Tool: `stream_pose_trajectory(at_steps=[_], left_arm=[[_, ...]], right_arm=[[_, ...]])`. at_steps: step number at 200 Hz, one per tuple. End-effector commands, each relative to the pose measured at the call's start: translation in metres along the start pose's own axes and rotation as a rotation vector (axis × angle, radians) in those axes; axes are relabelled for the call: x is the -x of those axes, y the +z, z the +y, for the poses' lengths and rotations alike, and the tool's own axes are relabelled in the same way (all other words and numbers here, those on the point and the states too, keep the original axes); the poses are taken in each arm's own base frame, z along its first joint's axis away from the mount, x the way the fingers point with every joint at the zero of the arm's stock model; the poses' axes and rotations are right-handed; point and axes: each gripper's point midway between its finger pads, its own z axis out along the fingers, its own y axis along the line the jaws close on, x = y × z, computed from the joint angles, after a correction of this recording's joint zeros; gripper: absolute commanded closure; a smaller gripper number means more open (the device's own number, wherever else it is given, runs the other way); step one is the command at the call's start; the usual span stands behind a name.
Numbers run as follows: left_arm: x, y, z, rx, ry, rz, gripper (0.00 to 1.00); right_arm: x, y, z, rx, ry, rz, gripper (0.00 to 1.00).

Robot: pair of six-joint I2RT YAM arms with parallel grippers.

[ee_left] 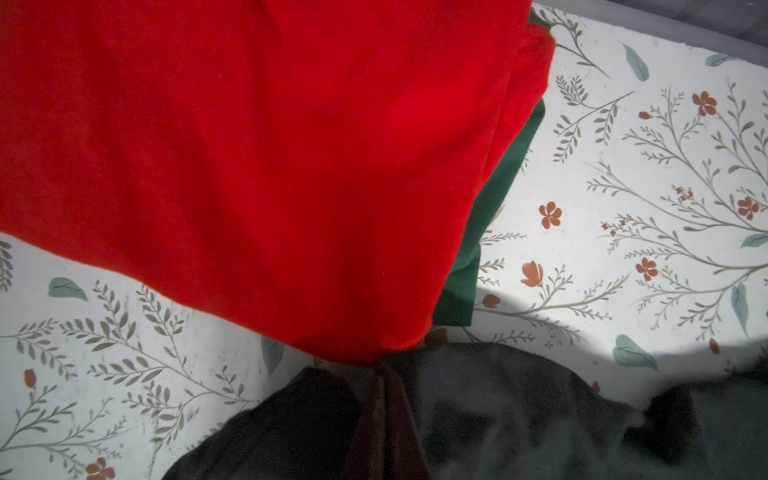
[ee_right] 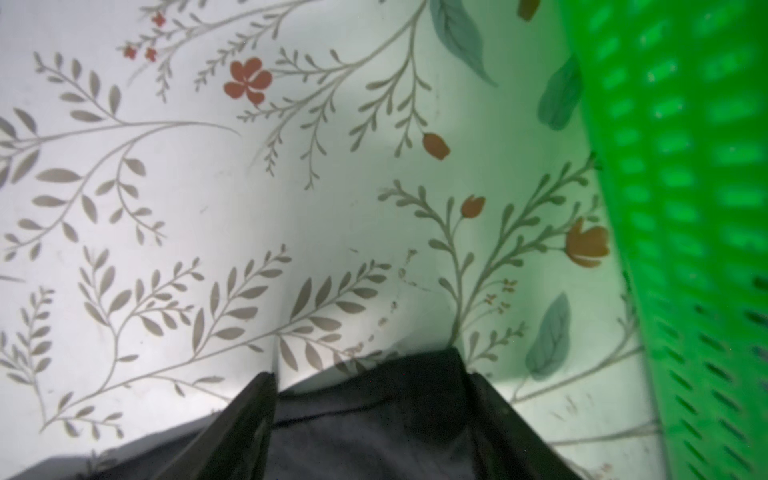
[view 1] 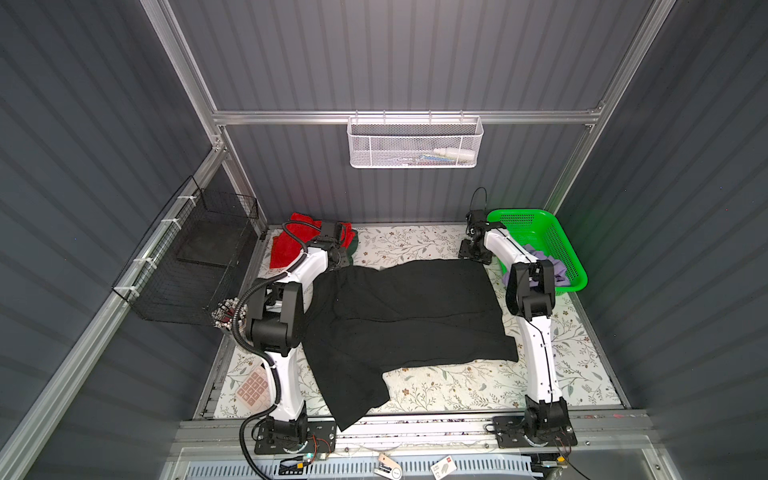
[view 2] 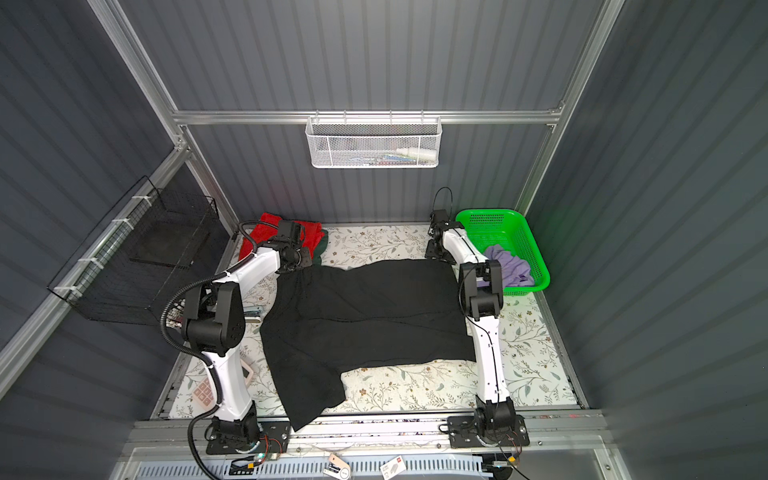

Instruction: Fold and stack the t-shirts

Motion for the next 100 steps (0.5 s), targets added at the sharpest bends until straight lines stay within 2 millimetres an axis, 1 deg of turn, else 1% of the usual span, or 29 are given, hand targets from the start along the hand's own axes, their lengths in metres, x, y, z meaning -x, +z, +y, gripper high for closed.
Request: stream_pose_trajectory(at_steps=[1, 16, 35, 44, 55, 68, 77, 100], left_arm=[[0.002, -0.004, -0.001, -0.018, -0.022, 0.003, 1.00], [0.002, -0.004, 0.001, -0.009, -0.016, 0.001, 1.00], [0.002, -0.003, 0.004, 0.011, -0.005, 0.003, 1.00], [0.002, -0.002, 0.006, 0.021, 0.003, 0.003, 1.00], [0.002, -0.001, 0.007, 0.029, 0.005, 0.005, 1.00], [0.002, -0.001, 0.007, 0.032, 0.010, 0.003, 1.00], [0.003, -0.001, 0.008, 0.034, 0.010, 0.001, 1.00], [0.005, -0.001, 0.009, 0.039, 0.022, -0.001, 1.00]], right_arm=[[-0.009, 0.009, 0.003, -0.002, -0.012, 0.035, 0.37], [-0.008, 0.008, 0.002, -0.004, -0.015, 0.032, 0.39], [-0.009, 0.006, 0.000, -0.015, -0.017, 0.033, 0.49], [-0.009, 0.006, 0.000, -0.015, -0.019, 0.034, 0.55], [-0.009, 0.005, 0.000, -0.015, -0.023, 0.034, 0.68], [-0.008, 0.003, -0.002, -0.021, -0.018, 0.029, 0.81], [-0.009, 0.002, -0.003, -0.024, -0.020, 0.028, 0.87], [-0.008, -0.002, -0.006, -0.040, -0.028, 0.020, 0.99]])
